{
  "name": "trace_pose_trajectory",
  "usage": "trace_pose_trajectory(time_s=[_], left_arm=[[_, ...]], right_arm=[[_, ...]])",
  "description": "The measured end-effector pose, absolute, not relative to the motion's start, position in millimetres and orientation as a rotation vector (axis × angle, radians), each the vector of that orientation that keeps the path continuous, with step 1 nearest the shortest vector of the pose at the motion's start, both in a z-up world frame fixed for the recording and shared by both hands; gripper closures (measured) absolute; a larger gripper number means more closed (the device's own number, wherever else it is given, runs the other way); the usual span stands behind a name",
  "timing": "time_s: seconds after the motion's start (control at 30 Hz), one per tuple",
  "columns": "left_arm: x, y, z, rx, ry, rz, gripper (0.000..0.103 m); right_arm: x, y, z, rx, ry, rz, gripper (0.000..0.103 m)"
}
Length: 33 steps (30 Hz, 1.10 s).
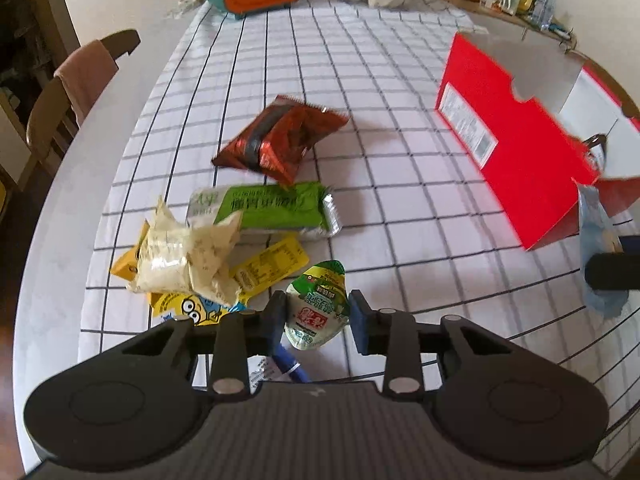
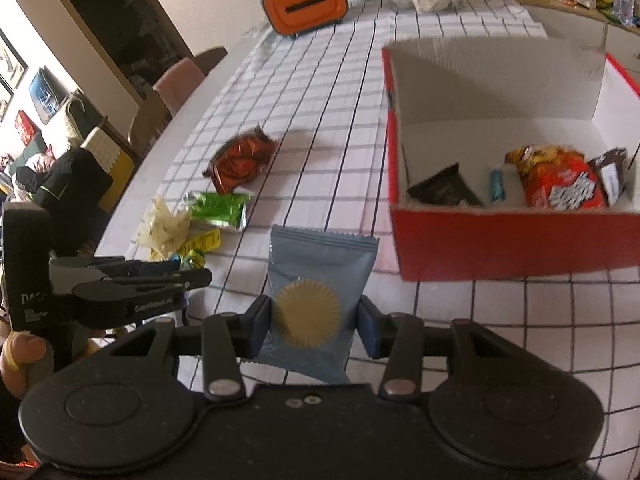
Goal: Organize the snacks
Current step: 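Carry the blue cookie packet and yogurt drink with both tools over the box, then open both tools to drop the cookie packet and yogurt drink into the box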
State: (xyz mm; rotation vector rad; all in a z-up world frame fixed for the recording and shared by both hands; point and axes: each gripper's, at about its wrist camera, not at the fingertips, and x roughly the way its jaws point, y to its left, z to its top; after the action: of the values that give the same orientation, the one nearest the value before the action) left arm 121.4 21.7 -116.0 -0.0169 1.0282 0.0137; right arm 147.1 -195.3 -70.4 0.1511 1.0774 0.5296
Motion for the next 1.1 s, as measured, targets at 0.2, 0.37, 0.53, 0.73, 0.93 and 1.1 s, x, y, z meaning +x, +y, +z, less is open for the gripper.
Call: trace_pose_trajectory(time_s=[0.2,0.37,0.53,0.73,0.93,1.1], left_arm=[[125.7,-1.6,-80.7,-0.024,0.988,-0.006,0.071],[139.8,-33.5,-55.9,-0.016,0.953,-0.036,0.071],[159.0,-72.6,-38.6,-0.008,0.928,-0.064,0.070],[186.4,-121.8,-29.9,0.016,0.923,-0.094,0.071],[215.9,-164.4,-34.0,0.040,0.951,-0.119,0.070],[239.4,-190.0,-46.4,0.055,0.995,-0.122,0.070]], right_arm=[[157.9,-218.0,-43.1,0.151,1.003,0.552,0.058],[173.2,-243.7,-25.7,0.145,0.951,0.554,0.058],[196.0,-276.0,-18.1,0.164,0.936,0.520,0.058],[223.9,-313.9,-20.0,0.147,0.937,0.475,0.058],[250.7,-343.2,-31.2,0.129,0.952,0.441,0.058],[272.7,-353.3,-46.1,0.084,0.994,0.432,0.058]])
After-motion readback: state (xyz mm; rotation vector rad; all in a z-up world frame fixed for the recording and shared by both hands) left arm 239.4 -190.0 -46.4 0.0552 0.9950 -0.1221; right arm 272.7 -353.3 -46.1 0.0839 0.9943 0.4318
